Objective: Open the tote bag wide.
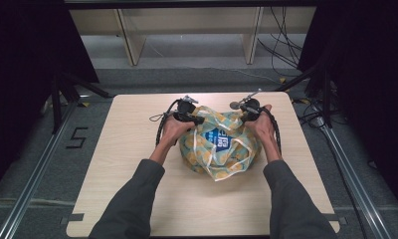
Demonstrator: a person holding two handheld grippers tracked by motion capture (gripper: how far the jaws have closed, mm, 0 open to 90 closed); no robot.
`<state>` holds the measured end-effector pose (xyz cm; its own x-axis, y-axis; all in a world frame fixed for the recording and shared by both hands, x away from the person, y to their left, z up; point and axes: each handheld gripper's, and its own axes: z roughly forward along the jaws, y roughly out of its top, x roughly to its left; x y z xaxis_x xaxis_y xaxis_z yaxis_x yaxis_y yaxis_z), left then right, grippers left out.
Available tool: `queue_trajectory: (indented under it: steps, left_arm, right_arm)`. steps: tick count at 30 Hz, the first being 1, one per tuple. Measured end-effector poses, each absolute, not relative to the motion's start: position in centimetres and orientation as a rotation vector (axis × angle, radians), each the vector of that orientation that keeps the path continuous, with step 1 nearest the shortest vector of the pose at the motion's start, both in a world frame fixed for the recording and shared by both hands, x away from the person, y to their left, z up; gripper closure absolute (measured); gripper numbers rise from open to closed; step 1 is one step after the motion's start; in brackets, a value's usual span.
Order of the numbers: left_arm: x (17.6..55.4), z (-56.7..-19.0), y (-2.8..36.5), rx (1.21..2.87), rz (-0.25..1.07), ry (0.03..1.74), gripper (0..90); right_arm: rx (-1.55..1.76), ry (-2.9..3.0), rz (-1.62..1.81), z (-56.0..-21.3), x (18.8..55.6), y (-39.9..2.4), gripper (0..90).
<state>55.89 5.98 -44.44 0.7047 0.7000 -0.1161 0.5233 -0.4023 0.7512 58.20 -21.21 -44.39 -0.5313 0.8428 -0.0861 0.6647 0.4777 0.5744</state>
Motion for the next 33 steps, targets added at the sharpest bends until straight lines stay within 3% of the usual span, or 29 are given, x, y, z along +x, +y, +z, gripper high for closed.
queue_trajectory:
  steps: [6, 16, 20, 23, 28, 30, 33]
  left_arm:
    - [55.3, -44.7, 6.1, 2.125, 0.281, 0.898, 89.0]
    - [55.5, -44.5, 6.0, 2.098, 0.267, 0.927, 89.2]
    - [55.6, -44.6, 5.9, 2.091, 0.258, 0.938, 89.2]
    - [55.6, -44.5, 6.0, 2.090, 0.263, 0.940, 89.2]
    - [55.7, -44.5, 6.1, 2.078, 0.250, 0.942, 89.2]
    - [55.7, -44.5, 6.1, 2.072, 0.245, 0.948, 89.2]
    - [55.6, -44.5, 6.0, 2.073, 0.244, 0.938, 89.2]
  right_arm:
    - [1.384, 2.333, 0.731, -43.5, 58.1, -23.2, 90.0]
    - [1.014, 2.419, 1.053, -37.3, 52.9, -21.5, 90.0]
    - [0.894, 2.519, 1.128, -36.4, 51.3, -19.7, 80.0]
    - [0.847, 2.584, 1.103, -37.1, 50.4, -18.3, 68.0]
    - [0.777, 2.657, 1.036, -38.6, 49.7, -17.0, 55.3]
    - [0.750, 2.672, 0.984, -39.1, 49.5, -16.5, 59.6]
    - [0.697, 2.685, 0.869, -39.6, 49.8, -16.0, 87.8]
